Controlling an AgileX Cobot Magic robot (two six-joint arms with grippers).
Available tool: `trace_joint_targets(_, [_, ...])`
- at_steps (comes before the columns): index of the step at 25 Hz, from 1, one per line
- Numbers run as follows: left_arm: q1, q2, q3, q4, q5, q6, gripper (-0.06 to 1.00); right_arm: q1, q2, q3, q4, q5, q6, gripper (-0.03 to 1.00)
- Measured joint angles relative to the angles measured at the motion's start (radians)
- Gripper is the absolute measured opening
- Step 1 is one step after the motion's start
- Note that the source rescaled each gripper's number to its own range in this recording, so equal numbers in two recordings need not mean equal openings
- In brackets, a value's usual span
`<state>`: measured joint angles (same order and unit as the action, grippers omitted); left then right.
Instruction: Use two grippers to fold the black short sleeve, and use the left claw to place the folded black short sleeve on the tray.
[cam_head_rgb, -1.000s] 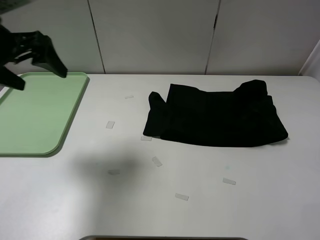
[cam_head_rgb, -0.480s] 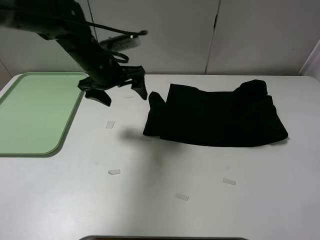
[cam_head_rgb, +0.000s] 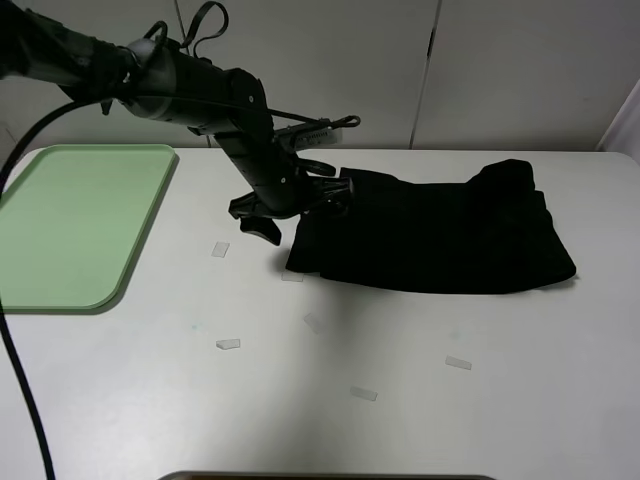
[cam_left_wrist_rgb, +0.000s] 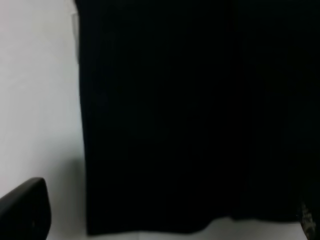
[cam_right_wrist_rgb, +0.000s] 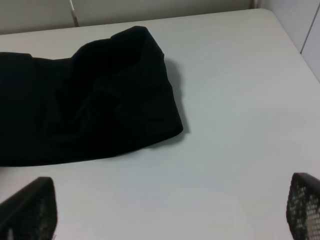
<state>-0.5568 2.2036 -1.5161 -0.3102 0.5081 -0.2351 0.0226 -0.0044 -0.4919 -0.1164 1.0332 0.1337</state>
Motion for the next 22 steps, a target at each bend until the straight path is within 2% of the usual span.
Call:
trace_joint_targets(6, [-0.022,0.066,-0.047,0.004,-0.032,-0.016,0.99,0.0,0.0,0.0,0.0,0.0,0.0,1.0])
trace_joint_targets(14, [-0.057,0.097,-0.06,-0.005,-0.145,-0.019,0.97,0.0,0.0,0.0,0.0,0.0,0.0,1.0])
trace_joint_targets(16, [-0.063,0.107,-0.066,-0.013,-0.157,-0.019,0.93,0.0,0.0,0.0,0.0,0.0,0.0,1.0])
trace_joint_targets(19, [-0.071,0.118,-0.07,-0.02,-0.175,-0.019,0.81,0.0,0.0,0.0,0.0,0.0,0.0,1.0])
trace_joint_targets(22, [-0.078,0.128,-0.07,-0.03,-0.186,-0.018,0.61,0.0,0.0,0.0,0.0,0.0,0.0,1.0])
